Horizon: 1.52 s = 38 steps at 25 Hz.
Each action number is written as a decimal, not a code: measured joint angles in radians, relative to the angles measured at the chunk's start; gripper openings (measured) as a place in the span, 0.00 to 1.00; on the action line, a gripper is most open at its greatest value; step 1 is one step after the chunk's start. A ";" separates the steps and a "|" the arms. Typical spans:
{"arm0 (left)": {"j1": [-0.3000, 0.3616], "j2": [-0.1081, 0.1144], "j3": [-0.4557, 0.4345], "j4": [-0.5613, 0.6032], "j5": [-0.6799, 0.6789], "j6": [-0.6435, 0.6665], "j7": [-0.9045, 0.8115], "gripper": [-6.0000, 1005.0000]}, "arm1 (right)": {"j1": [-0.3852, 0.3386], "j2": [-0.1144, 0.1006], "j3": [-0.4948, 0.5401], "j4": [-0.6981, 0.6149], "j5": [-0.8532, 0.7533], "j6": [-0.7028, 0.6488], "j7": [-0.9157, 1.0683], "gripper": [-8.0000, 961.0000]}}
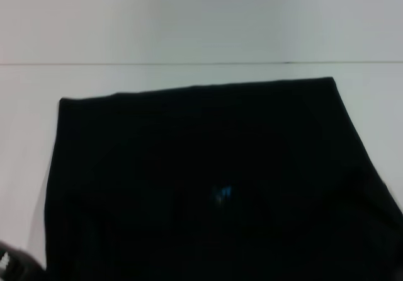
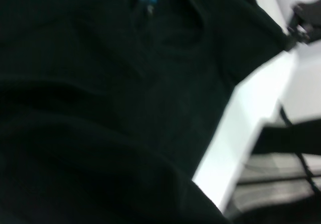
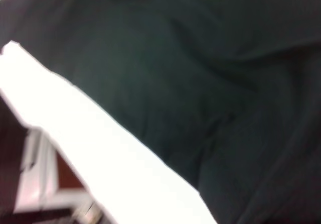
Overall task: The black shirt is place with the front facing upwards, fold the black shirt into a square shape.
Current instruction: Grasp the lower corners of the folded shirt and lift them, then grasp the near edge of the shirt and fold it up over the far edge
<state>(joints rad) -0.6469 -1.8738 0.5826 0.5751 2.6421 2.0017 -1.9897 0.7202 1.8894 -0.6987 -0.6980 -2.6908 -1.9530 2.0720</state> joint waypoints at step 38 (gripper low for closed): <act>-0.042 -0.030 -0.455 -0.100 -0.241 -0.710 -0.196 0.07 | -0.045 0.059 0.429 0.274 0.556 0.736 0.023 0.06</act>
<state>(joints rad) -0.6888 -1.9041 0.1274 0.4756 2.4013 1.2921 -2.1859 0.6749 1.9482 -0.2700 -0.4244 -2.1351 -1.2174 2.0946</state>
